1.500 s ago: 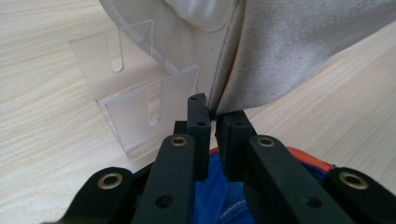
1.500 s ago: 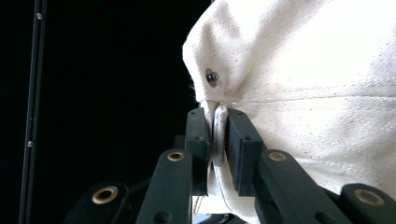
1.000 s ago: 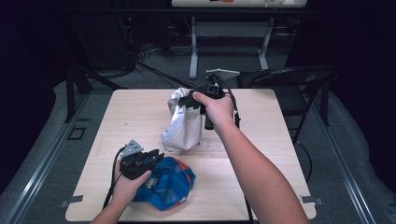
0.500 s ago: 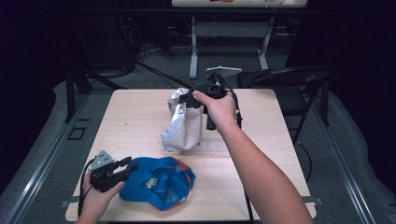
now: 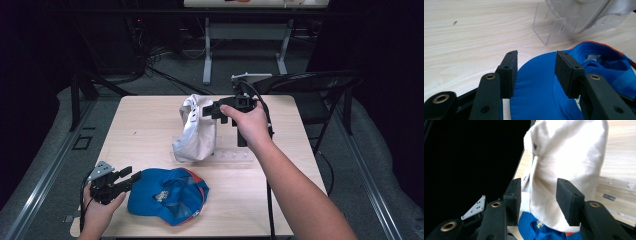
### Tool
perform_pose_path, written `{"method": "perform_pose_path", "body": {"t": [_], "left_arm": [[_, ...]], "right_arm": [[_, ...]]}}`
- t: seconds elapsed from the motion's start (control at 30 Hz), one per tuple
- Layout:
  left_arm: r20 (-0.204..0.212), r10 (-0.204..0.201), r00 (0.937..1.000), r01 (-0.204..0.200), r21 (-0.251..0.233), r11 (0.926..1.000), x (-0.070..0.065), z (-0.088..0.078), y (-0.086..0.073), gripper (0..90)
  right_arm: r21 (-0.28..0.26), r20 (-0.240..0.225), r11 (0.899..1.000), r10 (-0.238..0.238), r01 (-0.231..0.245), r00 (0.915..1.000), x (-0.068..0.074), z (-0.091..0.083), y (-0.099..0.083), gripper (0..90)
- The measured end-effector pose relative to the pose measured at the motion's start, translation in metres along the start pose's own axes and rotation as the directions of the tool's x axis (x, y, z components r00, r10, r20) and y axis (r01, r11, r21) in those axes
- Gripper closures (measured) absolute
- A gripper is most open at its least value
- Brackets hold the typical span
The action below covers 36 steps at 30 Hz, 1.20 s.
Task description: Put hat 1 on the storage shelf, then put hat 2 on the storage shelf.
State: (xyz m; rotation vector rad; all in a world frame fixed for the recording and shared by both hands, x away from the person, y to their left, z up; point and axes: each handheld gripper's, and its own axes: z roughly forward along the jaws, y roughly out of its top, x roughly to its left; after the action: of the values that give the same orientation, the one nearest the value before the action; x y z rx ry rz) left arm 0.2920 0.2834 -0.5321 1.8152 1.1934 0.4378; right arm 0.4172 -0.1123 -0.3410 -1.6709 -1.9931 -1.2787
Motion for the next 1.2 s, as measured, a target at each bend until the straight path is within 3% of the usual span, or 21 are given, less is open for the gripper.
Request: {"method": "perform_pose_path", "body": {"t": [0.23,0.37,0.57,0.93,1.07,1.2], "left_arm": [[-0.021,0.002,0.9998,-0.002,0.004,1.0,0.001,0.002,-0.001,51.5],[-0.027,0.007,0.9996,-0.007,0.012,0.9999,0.001,0.002,-0.002,51.5],[-0.029,0.001,0.9996,0.0,0.036,0.9994,0.004,0.002,-0.002,54.3],[-0.034,0.014,0.9993,-0.012,0.042,0.999,0.003,0.008,-0.004,54.3],[-0.033,0.014,0.9994,-0.012,0.041,0.9991,0.003,0.008,-0.004,54.1],[-0.033,0.016,0.9993,-0.014,0.047,0.9988,0.004,0.009,-0.005,54.0]], "right_arm": [[-0.054,0.016,0.999,-0.007,0.008,0.9998,-0.007,-0.019,-0.02,55.5],[-0.052,0.021,0.998,-0.016,0.017,0.9997,-0.01,-0.025,-0.028,56.7],[-0.044,0.038,0.998,-0.047,0.048,0.9982,-0.023,-0.03,-0.055,57.2],[-0.056,0.029,0.998,-0.035,0.036,0.999,-0.051,-0.027,-0.101,59.2],[-0.046,0.018,0.998,-0.037,0.038,0.9991,-0.058,-0.021,-0.12,60.7],[-0.022,0.04,0.999,-0.048,0.049,0.9981,-0.066,-0.007,-0.139,61.1]]}}
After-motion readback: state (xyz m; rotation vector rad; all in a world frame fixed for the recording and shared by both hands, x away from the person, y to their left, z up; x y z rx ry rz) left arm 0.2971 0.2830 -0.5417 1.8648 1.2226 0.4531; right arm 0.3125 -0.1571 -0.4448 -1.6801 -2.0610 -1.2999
